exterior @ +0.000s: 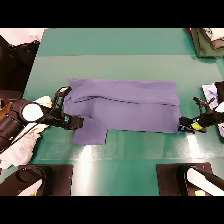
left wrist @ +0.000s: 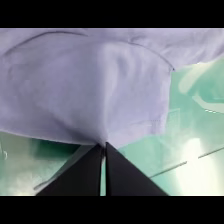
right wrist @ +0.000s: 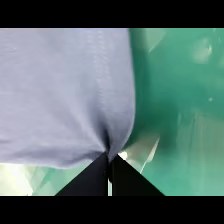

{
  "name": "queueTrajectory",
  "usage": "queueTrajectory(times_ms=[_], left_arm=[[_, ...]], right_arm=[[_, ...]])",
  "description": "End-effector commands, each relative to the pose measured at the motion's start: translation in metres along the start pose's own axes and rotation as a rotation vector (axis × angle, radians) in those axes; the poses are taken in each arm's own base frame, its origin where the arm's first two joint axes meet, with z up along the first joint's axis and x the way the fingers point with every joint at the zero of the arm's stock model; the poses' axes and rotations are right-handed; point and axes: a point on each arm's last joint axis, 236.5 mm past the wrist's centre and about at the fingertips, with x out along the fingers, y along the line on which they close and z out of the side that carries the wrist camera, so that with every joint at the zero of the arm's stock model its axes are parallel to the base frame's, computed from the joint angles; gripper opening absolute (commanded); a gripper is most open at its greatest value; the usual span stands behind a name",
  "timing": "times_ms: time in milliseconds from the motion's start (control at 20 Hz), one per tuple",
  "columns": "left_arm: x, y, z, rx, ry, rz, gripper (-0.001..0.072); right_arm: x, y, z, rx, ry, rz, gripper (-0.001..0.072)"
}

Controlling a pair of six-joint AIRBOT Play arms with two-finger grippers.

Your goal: Fold the shirts.

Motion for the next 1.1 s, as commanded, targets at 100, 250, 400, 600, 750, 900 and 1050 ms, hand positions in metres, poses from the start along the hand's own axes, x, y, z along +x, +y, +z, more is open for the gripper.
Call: queueTrajectory(times_ms=[100,250,400,600,750,900,1050], left_arm=[[-0.023,-0.010,-0.007,0.052,0.055,0.002,0.0028],[-0.047,-0.033,-0.014,0.097,-0.001,-0.029,0.0027],[-0.061,-0.039,-0.025,0.116,-0.024,-0.021,0.0028],[-0.066,0.000,0.003,0.142,-0.133,0.155,0.0029],[-0.079,0.016,0.045,0.163,-0.312,0.241,0.0029],[-0.084,0.006,0.080,0.183,-0.448,0.208,0.0029],[-0.077,0.025,0.107,0.130,-0.490,0.229,0.0029]], right_arm=[[-0.037,0.010,-0.031,-0.036,-0.003,0.004,0.0015],[-0.059,0.010,-0.049,-0.021,-0.033,0.009,0.0015],[-0.072,0.010,-0.053,-0.014,-0.089,0.008,0.0014],[-0.080,0.028,-0.030,-0.015,-0.184,0.080,0.0014],[-0.100,0.034,0.004,-0.037,-0.255,0.080,0.0014],[-0.115,0.048,0.044,-0.088,-0.309,0.077,0.0014],[-0.115,0.065,0.080,-0.141,-0.329,0.080,0.0014]])
